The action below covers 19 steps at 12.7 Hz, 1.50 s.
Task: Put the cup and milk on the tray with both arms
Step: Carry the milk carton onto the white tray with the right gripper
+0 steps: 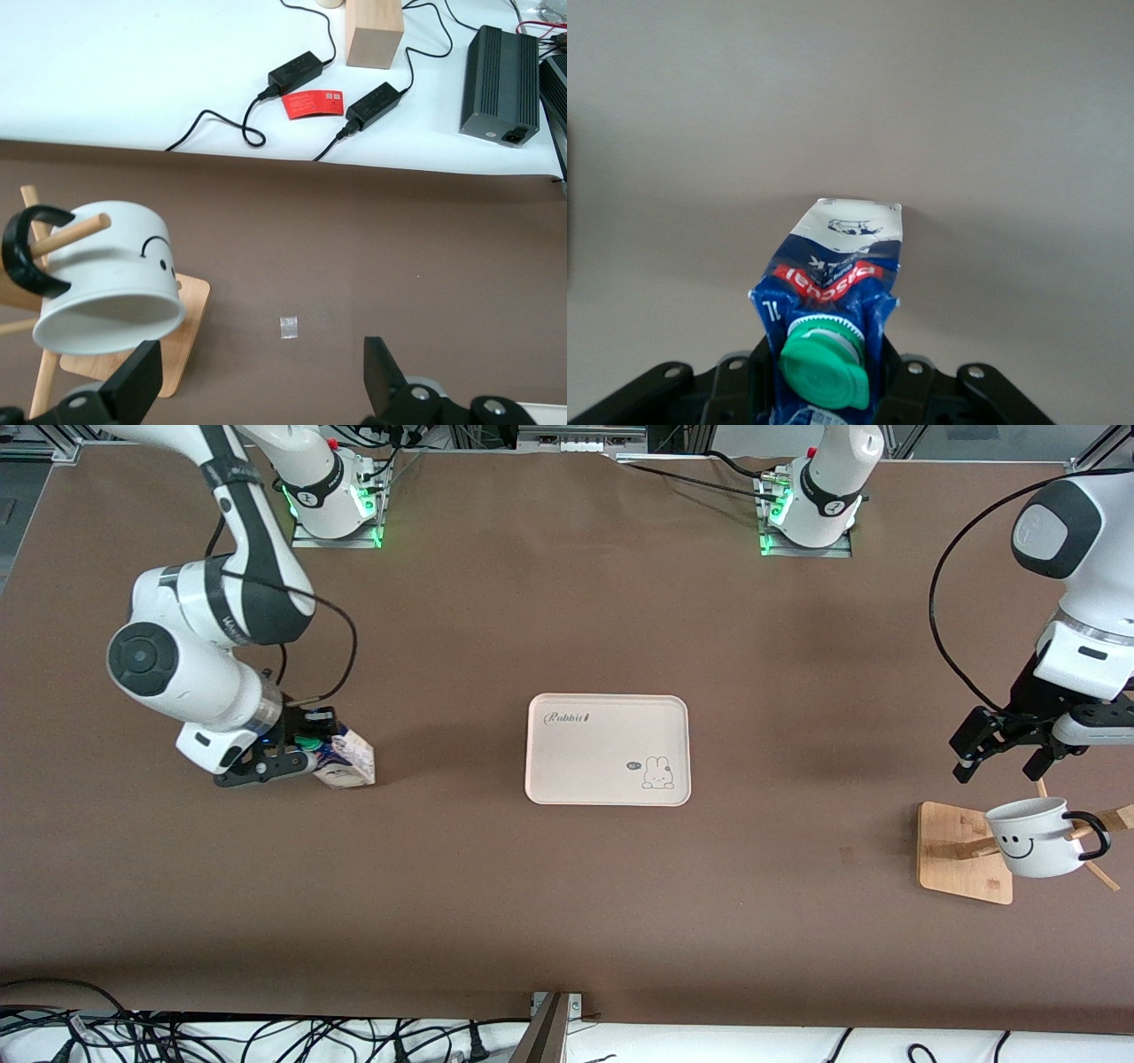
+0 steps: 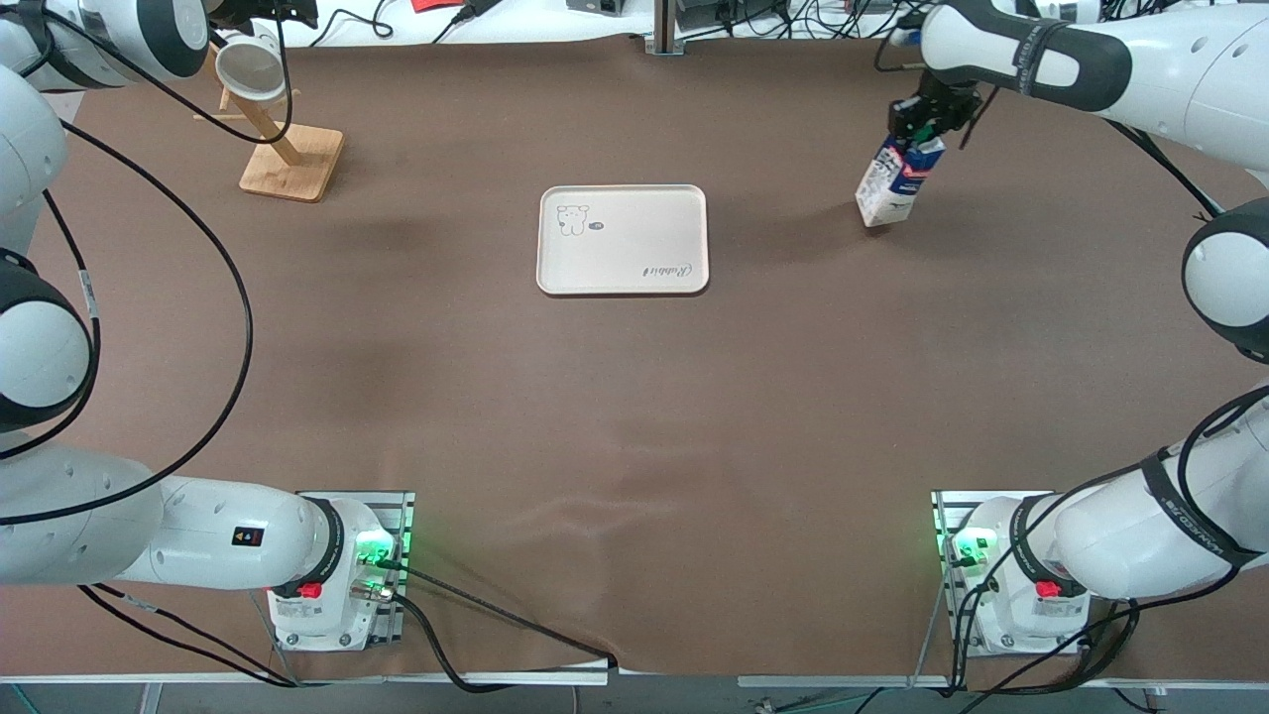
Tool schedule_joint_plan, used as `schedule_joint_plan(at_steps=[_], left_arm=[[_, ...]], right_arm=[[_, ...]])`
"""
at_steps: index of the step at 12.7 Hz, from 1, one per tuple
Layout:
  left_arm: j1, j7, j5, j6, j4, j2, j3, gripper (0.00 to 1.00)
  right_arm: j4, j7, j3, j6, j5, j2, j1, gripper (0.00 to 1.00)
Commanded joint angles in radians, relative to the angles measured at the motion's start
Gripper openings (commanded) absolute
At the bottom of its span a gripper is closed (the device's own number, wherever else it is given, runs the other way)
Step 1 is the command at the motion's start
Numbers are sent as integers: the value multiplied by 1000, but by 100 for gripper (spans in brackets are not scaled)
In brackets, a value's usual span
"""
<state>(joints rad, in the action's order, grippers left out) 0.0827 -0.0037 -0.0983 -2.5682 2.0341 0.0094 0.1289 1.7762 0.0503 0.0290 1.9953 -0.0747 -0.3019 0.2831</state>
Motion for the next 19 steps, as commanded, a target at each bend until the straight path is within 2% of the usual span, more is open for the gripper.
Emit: schedule_joint_plan(at_steps=[1, 3, 6, 8, 10, 13, 15, 16, 17, 18, 19], left_arm=[[0, 7, -98, -93, 99, -55, 32, 100], [0, 5, -104, -240, 202, -80, 32, 100], [-1, 2, -122, -345, 245, -71, 40, 100], [0, 4, -191, -371, 261, -66, 43, 100], [2, 2, -215, -458, 297, -63, 43, 100], [3, 2, -231, -547, 317, -23, 43, 100], [14, 4, -338, -611, 317, 16, 43, 100], [15, 4, -343, -628, 317, 24, 43, 100], [15, 5, -343, -632, 316, 24, 43, 100], [15, 4, -351, -648, 314, 24, 43, 100], [32, 4, -365, -697, 316, 29, 43, 100]], right_arm=[[-153, 217, -82, -96, -109, -40, 51, 40], [-240, 377, -95, -89, -180, -101, 132, 40], [-380, 593, -90, -63, -172, -221, 292, 40], [-382, 670, -89, 17, -102, -268, 349, 40], [-382, 713, -89, 36, -54, -301, 373, 40], [-382, 715, -87, 50, -45, -318, 376, 40], [-377, 715, -87, 74, -30, -332, 376, 40], [-377, 715, -87, 77, -24, -338, 376, 43], [-377, 715, -87, 77, -19, -339, 376, 77], [-380, 715, -86, 77, -19, -335, 376, 100], [-382, 717, -86, 73, -19, -326, 376, 100]])
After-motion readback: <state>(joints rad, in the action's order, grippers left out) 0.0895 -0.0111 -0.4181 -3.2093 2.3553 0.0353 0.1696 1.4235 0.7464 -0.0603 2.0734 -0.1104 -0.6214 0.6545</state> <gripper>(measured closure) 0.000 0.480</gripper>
